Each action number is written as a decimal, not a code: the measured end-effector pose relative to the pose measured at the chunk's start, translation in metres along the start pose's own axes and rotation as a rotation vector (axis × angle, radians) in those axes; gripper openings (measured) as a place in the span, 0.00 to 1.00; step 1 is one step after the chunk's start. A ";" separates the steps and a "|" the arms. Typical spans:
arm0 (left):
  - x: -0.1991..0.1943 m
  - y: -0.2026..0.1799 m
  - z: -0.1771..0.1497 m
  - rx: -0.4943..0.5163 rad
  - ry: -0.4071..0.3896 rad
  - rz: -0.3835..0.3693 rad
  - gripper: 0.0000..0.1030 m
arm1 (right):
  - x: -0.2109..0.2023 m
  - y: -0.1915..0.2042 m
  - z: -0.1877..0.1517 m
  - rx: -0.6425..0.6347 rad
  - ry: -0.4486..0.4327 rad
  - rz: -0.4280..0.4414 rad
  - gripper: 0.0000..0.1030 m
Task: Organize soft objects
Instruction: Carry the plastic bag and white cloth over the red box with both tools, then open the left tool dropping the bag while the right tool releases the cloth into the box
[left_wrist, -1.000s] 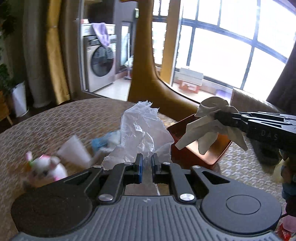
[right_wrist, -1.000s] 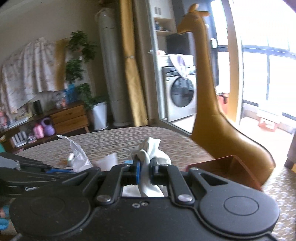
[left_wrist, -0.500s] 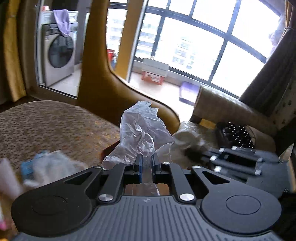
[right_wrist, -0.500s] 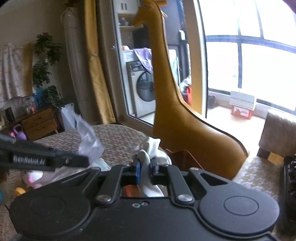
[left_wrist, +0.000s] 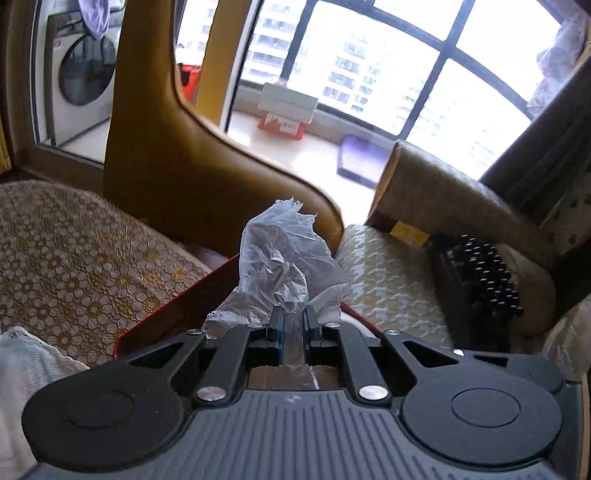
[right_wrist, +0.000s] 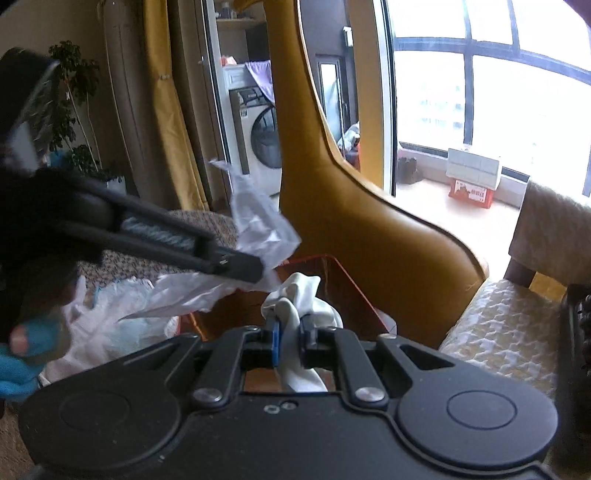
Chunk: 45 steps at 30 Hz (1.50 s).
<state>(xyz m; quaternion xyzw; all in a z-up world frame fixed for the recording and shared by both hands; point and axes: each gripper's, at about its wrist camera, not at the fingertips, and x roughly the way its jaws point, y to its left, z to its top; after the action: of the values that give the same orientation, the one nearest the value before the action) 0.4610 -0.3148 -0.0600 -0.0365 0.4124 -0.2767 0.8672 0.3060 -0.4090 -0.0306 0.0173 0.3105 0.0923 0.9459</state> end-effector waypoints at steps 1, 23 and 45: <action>0.006 0.002 0.001 -0.003 0.011 0.001 0.09 | 0.005 -0.002 0.000 0.000 0.014 0.002 0.09; 0.087 0.012 -0.003 -0.021 0.245 0.092 0.10 | 0.048 -0.003 -0.007 -0.025 0.203 0.009 0.17; 0.017 0.015 -0.006 -0.026 0.127 0.088 0.55 | 0.018 0.005 0.000 -0.045 0.164 -0.008 0.57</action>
<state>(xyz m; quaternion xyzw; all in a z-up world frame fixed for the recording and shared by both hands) 0.4721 -0.3098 -0.0798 -0.0121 0.4713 -0.2348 0.8501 0.3191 -0.4004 -0.0405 -0.0128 0.3849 0.0965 0.9178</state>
